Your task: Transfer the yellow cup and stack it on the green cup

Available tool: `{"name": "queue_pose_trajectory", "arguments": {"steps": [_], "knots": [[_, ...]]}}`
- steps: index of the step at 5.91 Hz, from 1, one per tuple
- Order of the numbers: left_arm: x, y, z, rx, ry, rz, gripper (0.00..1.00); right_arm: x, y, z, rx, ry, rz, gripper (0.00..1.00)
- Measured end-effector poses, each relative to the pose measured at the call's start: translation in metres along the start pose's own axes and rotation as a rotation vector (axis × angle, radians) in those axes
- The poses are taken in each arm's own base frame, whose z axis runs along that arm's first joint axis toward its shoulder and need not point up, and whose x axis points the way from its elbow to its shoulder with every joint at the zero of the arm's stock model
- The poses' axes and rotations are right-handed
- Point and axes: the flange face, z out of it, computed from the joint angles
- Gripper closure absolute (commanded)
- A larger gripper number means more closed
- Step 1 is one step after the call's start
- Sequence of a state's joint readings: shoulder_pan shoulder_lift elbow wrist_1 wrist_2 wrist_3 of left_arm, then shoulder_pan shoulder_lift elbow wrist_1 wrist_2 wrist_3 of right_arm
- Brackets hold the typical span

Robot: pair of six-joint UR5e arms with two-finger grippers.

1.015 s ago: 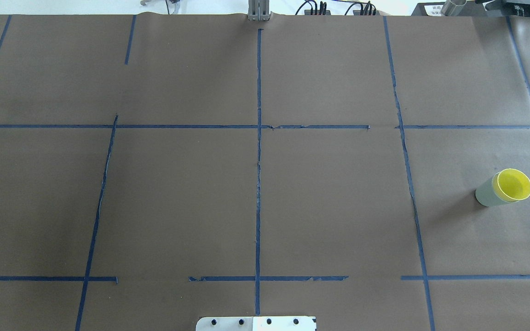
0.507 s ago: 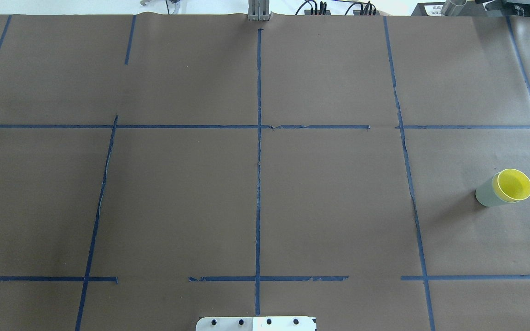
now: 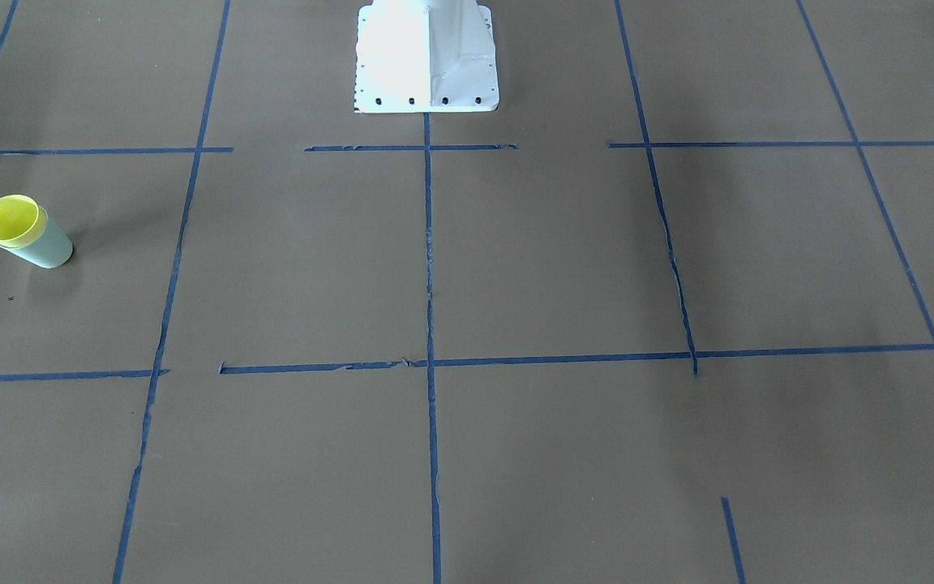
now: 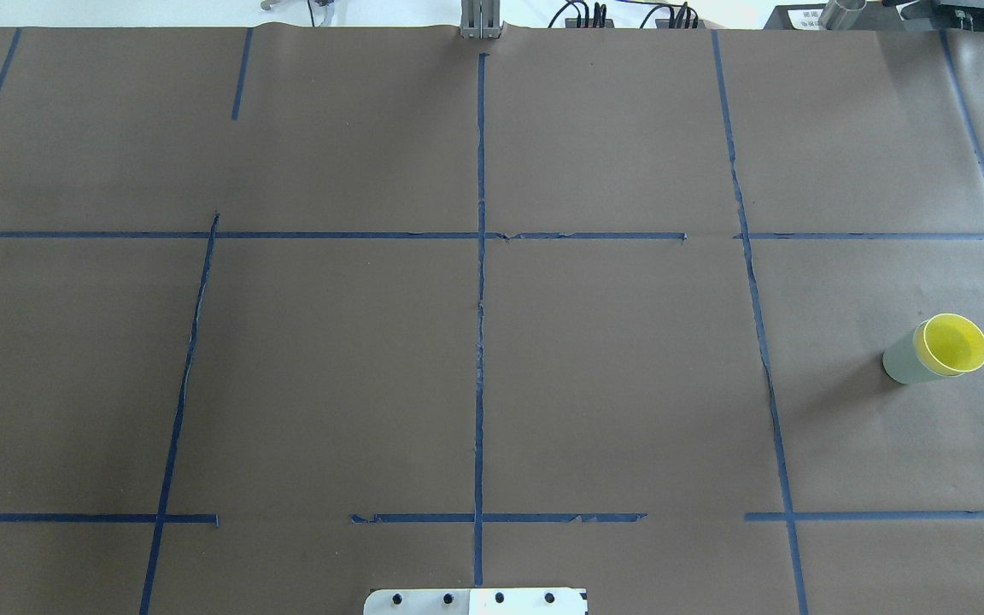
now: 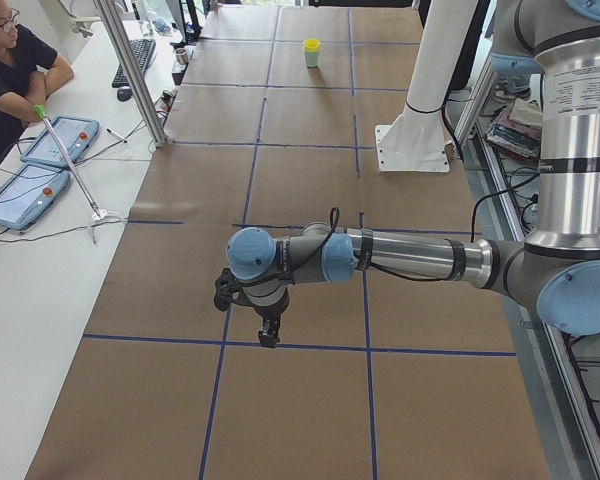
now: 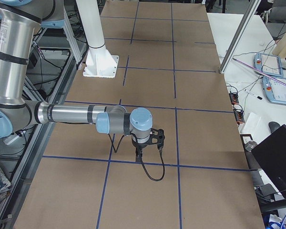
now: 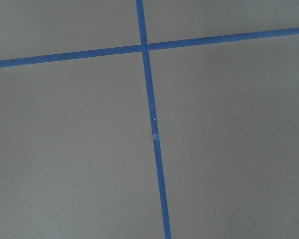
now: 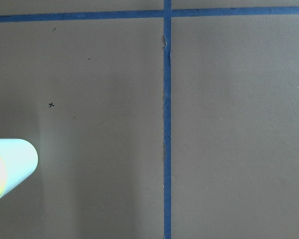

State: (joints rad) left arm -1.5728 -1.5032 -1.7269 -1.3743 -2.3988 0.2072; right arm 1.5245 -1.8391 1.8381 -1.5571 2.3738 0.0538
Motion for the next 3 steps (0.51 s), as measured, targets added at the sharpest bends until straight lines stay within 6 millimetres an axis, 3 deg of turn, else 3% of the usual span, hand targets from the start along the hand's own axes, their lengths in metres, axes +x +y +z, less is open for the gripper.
{"name": "queue_pose_trajectory", "arguments": {"steps": [3], "knots": [[0.0028, -0.0005, -0.0030, 0.008, -0.009, 0.010, 0.00, 0.0003, 0.0019, 0.0010, -0.003, -0.002, -0.005, 0.00]]}}
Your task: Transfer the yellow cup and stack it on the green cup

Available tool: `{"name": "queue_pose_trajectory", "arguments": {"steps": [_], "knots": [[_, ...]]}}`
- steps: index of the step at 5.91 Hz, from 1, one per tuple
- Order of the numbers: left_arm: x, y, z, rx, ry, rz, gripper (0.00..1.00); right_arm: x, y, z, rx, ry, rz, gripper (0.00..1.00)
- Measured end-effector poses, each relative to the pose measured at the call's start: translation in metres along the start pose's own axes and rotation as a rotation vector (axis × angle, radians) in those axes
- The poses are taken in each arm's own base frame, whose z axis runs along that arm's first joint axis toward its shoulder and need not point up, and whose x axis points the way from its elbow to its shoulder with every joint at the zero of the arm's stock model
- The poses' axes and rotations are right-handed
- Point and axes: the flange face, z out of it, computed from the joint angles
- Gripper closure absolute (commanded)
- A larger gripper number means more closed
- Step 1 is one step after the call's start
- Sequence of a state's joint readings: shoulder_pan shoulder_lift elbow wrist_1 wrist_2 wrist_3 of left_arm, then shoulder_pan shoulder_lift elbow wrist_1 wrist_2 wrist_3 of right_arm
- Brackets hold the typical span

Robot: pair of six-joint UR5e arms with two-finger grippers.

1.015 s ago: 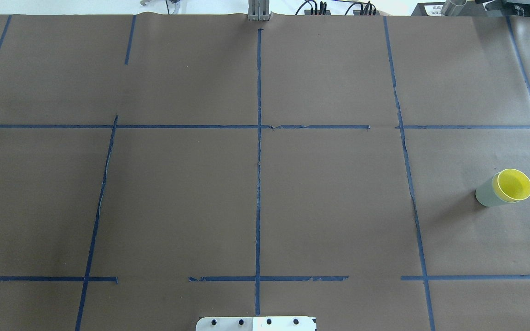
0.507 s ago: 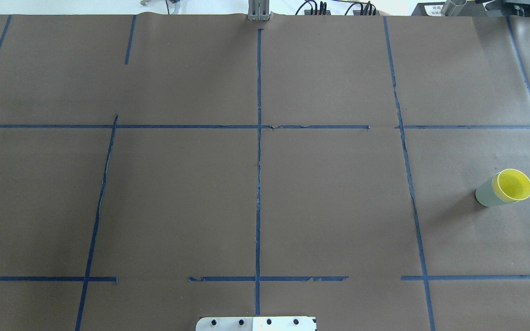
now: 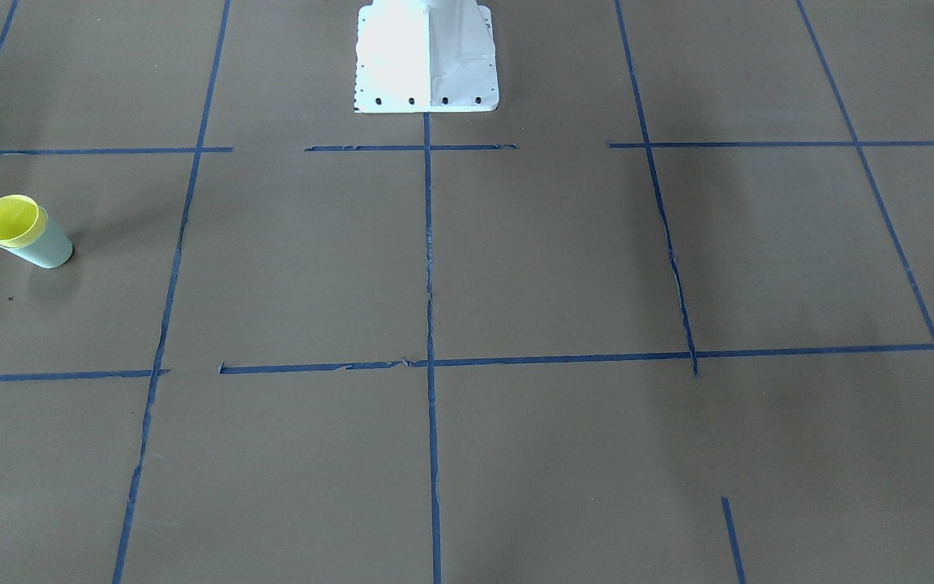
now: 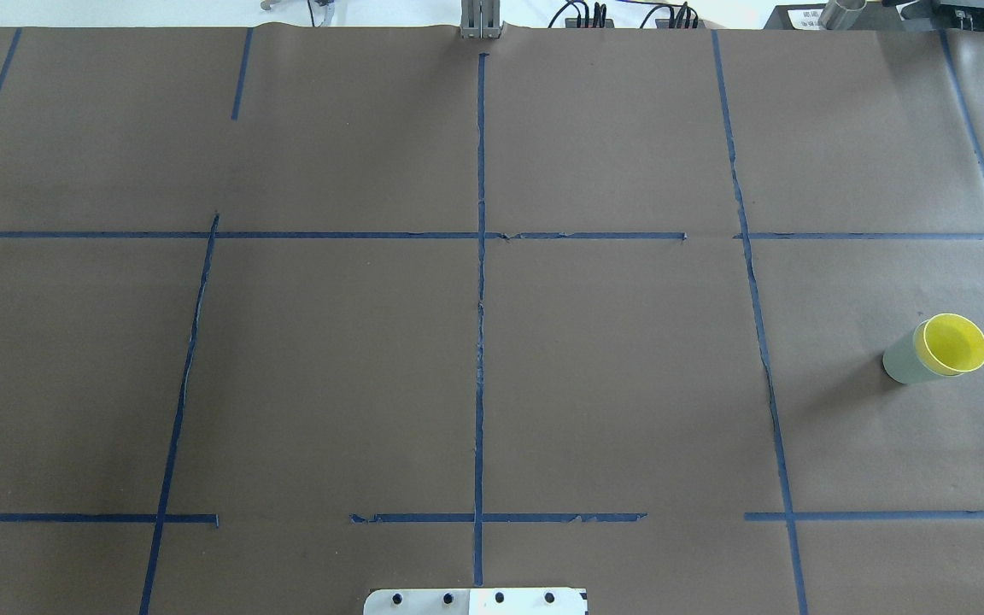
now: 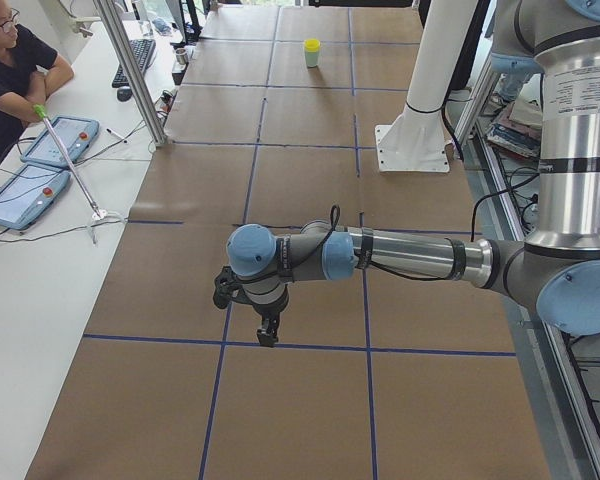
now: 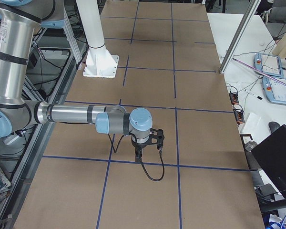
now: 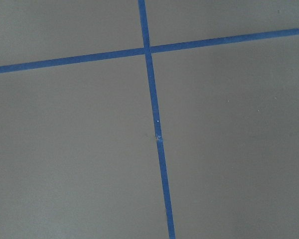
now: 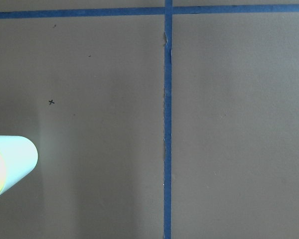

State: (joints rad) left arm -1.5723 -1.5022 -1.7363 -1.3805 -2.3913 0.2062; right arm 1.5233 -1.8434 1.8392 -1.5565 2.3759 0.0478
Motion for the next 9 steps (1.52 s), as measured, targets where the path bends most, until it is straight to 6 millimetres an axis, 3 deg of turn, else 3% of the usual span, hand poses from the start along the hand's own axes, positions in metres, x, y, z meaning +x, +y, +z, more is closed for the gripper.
{"name": "queue_pose_trajectory", "arguments": {"steps": [9], "knots": [[0.0039, -0.0028, 0.0020, -0.022, -0.055, 0.014, 0.00, 0.0003, 0.0021, 0.0010, -0.001, -0.008, -0.003, 0.00]]}}
